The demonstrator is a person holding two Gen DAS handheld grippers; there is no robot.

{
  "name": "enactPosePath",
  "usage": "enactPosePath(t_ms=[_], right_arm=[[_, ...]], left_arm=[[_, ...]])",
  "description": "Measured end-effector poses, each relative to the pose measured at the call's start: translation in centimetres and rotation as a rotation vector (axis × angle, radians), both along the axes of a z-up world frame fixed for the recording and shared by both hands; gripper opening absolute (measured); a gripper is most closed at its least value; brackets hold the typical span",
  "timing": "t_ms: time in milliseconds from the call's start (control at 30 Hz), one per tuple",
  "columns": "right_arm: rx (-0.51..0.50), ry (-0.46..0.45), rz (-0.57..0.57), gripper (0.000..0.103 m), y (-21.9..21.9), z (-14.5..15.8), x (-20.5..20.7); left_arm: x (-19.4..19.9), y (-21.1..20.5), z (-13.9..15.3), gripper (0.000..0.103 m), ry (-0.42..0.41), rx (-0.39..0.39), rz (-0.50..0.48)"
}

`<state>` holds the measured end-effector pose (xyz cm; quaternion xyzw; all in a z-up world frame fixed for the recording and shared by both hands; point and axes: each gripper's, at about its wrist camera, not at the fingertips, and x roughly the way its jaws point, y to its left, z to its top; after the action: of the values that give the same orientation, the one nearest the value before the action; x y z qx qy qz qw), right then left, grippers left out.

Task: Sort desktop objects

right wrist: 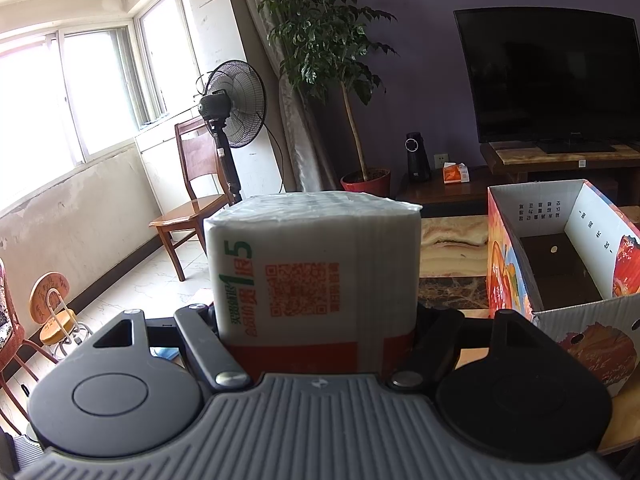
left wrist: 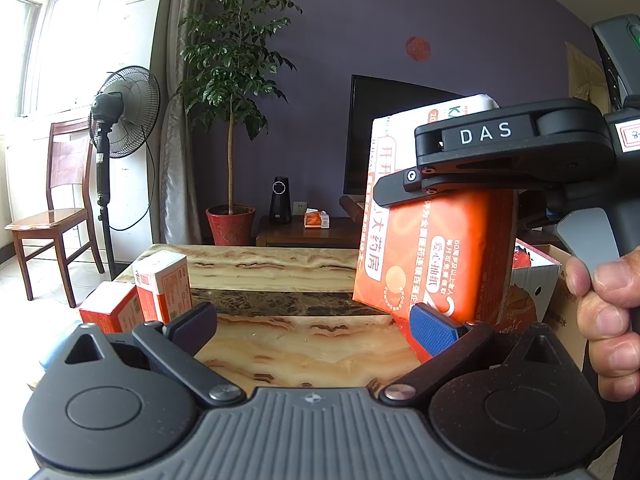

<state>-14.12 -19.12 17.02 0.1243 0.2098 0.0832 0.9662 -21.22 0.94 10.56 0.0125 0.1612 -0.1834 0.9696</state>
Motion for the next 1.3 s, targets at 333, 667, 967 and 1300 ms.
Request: enactPosePath(t_ms=[333, 667, 967, 1300], right_arm=[[-0.001, -0.001, -0.002, 0.077, -0.01, -0.10, -0.29], [-0.001, -0.003, -0.003, 0.077, -0.31, -0.27, -0.19], [-0.004, 0.002, -0.001, 0.077, -0.34, -0.32, 0.00], [-0.006, 0.006, -0.002, 0.077, -0.17, -0.36, 0.00]], left_arm=[[0.07, -0.09, -0.06, 0.102, 0.002, 0.001, 0.000], [0.20, -0.12, -0.16, 0.102, 0.004, 0.004, -0.001], [0.30, -0.12, -0.20, 0.102, 0.005, 0.005, -0.002], [0.23, -0.09, -0.22, 0.102, 0.006, 0.006, -0.003]])
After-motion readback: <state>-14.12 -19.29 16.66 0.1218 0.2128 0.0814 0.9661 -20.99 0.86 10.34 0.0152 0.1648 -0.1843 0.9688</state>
